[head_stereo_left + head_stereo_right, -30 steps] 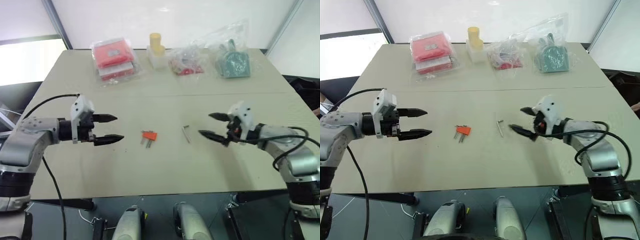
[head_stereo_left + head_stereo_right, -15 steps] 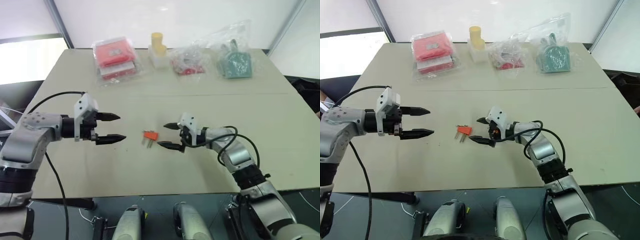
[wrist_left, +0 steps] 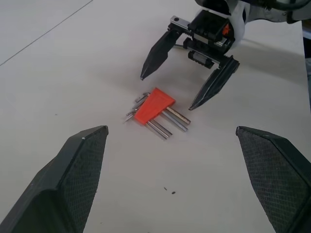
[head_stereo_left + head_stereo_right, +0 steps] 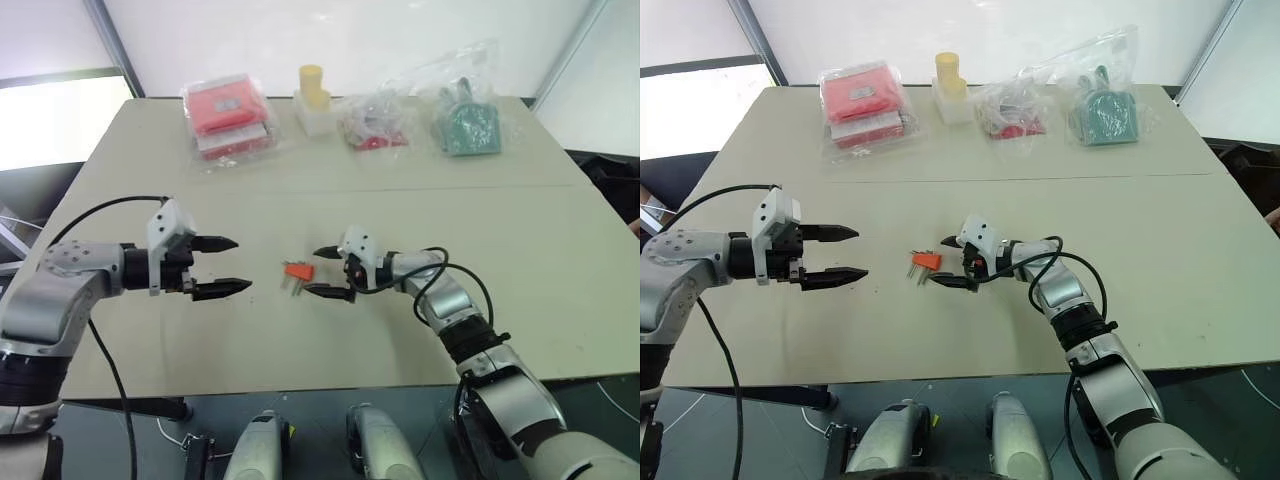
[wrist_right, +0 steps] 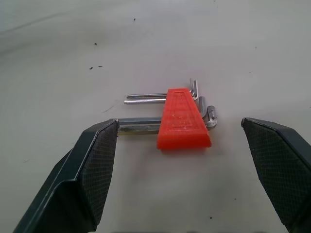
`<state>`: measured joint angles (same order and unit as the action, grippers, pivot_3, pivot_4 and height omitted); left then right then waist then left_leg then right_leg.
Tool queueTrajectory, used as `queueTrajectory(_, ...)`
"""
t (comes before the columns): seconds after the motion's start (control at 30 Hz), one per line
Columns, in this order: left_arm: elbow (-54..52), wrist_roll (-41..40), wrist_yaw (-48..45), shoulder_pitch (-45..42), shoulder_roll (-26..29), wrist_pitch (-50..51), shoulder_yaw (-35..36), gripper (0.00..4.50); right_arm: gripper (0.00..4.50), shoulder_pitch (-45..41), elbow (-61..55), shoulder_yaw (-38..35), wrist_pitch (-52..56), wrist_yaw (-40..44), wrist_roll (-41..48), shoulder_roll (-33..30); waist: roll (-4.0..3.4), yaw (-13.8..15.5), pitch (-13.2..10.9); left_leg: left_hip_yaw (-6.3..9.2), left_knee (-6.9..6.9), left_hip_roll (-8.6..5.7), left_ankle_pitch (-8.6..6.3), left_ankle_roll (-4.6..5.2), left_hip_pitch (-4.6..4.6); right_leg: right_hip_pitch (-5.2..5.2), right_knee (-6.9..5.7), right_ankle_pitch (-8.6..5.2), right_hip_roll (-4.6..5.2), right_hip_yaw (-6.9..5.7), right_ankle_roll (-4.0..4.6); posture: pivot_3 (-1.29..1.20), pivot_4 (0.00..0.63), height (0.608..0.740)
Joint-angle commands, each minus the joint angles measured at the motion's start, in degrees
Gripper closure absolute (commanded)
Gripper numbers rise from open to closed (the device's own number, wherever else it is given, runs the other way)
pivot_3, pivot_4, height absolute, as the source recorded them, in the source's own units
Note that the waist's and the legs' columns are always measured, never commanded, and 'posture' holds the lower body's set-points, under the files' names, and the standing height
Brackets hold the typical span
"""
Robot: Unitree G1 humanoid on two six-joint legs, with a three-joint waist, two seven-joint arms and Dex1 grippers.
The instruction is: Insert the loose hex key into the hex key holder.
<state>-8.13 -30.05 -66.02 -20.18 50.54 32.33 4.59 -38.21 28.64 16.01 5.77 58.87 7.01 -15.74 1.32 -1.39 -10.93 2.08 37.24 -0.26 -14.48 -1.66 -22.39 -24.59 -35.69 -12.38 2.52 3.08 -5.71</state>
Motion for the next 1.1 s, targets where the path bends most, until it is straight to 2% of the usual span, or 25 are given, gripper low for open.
queueTrajectory(0.03, -1.95, -0.9, 0.91, 0.09, 0.06, -0.1, 2.2, 0.09, 0.3, -1.7, 1.46, 0.0, -1.47, 0.29, -0.48, 1.62, 0.0, -0.08, 0.0, 0.0, 0.0, 0.0, 0.0, 0.0, 0.0, 0.0, -0.01, 0.0, 0.0, 0.0, 0.0, 0.0, 0.15, 0.739)
queueTrajectory(0.1, -1.96, -0.93, 1.19, 0.15, -0.05, -0.15, 2.18, 0.09, 0.3, -2.26, 3.51, -0.31, -2.22, 0.33, -0.78, 2.26, 0.0, -0.14, 0.0, 0.0, 0.01, 0.0, 0.0, 0.0, 0.01, -0.01, -0.05, 0.0, 0.0, 0.0, 0.0, 0.0, 0.15, 0.739)
queueTrajectory(0.17, -1.88, -0.94, 1.52, 0.07, -0.21, -0.26, 2.09, 0.05, 0.87, -2.67, 5.54, -0.38, -3.1, 0.18, -1.49, 2.5, 0.0, -0.19, 0.0, 0.0, 0.01, -0.01, 0.0, 0.0, 0.02, -0.01, -0.08, 0.0, 0.0, 0.0, 0.0, 0.0, 0.15, 0.739)
queueTrajectory(0.2, -1.83, -0.98, 1.65, 0.04, -0.24, -0.31, 2.05, 0.05, 1.21, -2.82, 6.24, -0.4, -3.47, 0.08, -1.78, 2.59, 0.0, -0.29, 0.0, 0.0, 0.02, -0.01, 0.0, 0.0, 0.02, -0.01, -0.09, 0.0, 0.01, 0.0, 0.0, 0.0, 0.15, 0.739)
queueTrajectory(0.27, -1.63, -0.9, 2.0, -0.2, -0.47, -0.53, 1.92, 0.05, 2.19, -3.04, 7.39, -0.34, -4.11, -0.16, -2.38, 2.71, 0.0, -0.55, 0.0, 0.01, 0.02, -0.01, 0.0, 0.0, 0.02, -0.01, -0.1, 0.0, 0.01, 0.0, 0.0, 0.0, 0.15, 0.739)
queueTrajectory(0.33, -1.4, -0.79, 2.37, -0.54, -0.8, -0.67, 1.76, 0.05, 3.33, -3.08, 8.18, -0.21, -4.73, -0.37, -2.95, 2.72, 0.0, -0.89, 0.0, 0.01, 0.01, -0.01, 0.0, 0.0, 0.03, -0.01, -0.13, 0.0, 0.01, 0.0, 0.0, 0.0, 0.15, 0.739)
queueTrajectory(0.37, -1.33, -0.74, 2.49, -0.66, -0.93, -0.71, 1.73, 0.05, 3.51, -3.06, 8.42, -0.1, -5.11, -0.45, -3.3, 2.67, 0.0, -1.03, 0.0, 0.02, 0.01, -0.01, 0.0, 0.0, 0.04, -0.01, -0.14, 0.0, 0.01, 0.0, 0.0, 0.0, 0.15, 0.739)
queueTrajectory(0.73, 0.63, 0.12, 3.11, -2.25, -2.37, -1.39, 1.15, 0.05, 3.5, -3.08, 4.44, -1.02, -8.47, -1.13, -4.39, 1.71, 0.0, -1.16, 0.0, 0.03, 0.04, -0.02, 0.0, 0.0, 0.11, -0.01, -0.32, 0.0, 0.02, 0.0, 0.0, 0.0, 0.15, 0.739)
queueTrajectory(0.87, 3.91, -0.92, 3.25, -4.03, -3.07, -0.11, 2.06, 0.05, 3.5, -4.19, -4.12, -1.07, -15.15, -2.61, -7.48, -1.99, -0.04, -1.05, -0.02, 0.04, 0.07, -0.03, 0.0, 0.0, 0.07, -0.03, -0.32, 0.0, 0.05, 0.0, 0.0, 0.0, 0.15, 0.739)
queueTrajectory(1.1, 14.95, -3.58, 2.33, -14.53, -6.78, 3.11, 2.39, 0.05, 3.5, -6.92, -11.43, -0.97, -31.08, -9.01, -15.54, -8.33, 0.01, -1.2, -0.04, 0.04, 0.06, -0.12, 0.0, 0.0, 0.07, -0.06, -0.35, 0.0, 0.01, -0.01, -0.01, 0.0, 0.15, 0.739)
